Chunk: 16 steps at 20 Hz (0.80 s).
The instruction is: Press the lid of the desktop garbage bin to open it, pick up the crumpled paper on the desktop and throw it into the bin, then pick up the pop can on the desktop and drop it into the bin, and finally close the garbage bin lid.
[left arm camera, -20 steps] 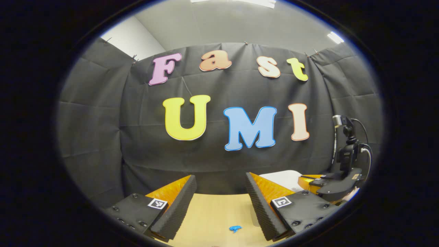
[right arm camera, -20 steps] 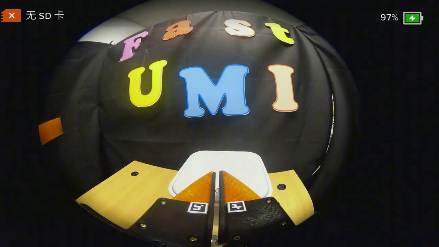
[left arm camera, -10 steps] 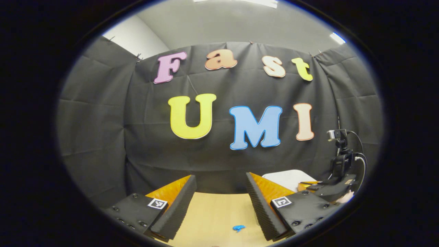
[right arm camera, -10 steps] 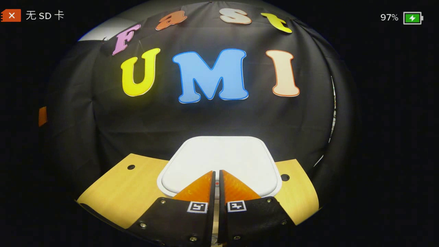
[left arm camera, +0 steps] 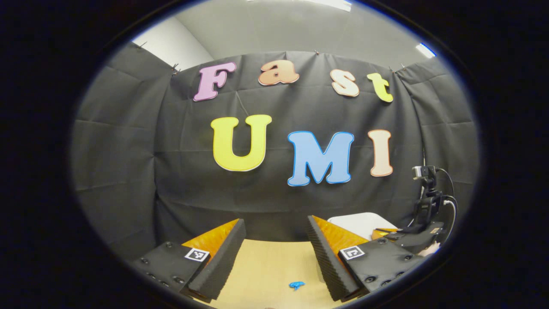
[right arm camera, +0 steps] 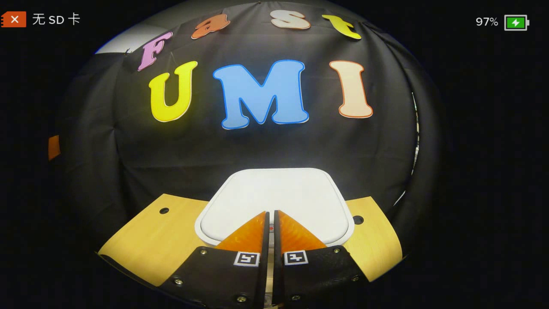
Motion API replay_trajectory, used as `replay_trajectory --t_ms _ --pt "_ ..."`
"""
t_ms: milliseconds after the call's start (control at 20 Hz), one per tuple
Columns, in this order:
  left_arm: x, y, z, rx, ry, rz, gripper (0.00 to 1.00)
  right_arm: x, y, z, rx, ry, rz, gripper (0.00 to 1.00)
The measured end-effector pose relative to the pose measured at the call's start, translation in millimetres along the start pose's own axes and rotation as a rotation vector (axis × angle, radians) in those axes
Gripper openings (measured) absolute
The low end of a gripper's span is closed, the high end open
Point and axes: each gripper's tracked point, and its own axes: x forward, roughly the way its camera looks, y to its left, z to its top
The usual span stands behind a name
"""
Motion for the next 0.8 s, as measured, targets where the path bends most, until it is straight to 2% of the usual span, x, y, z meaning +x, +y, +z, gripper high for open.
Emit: replay_trajectory --t_ms 200,300,450,800 --pt "-0.3 2.4 -0.9 0.003 0.005 0.001 0.94 -6.0 -1.4 8.6 -0.016 -0.048 0.006 0.07" --pt "-1.3 2.6 -2.1 0.006 0.006 0.000 0.94 -5.6 -0.8 8.4 0.000 -0.037 0.009 0.04" --pt "-1.3 0.1 -2.3 0.010 0.007 -0.004 0.94 -11.1 -0.9 9.4 0.001 -0.036 0.006 0.04" --pt "-1.6 -10.6 0.1 0.015 -0.002 -0.024 0.94 -33.7 0.1 44.0 0.022 -0.127 0.010 0.04"
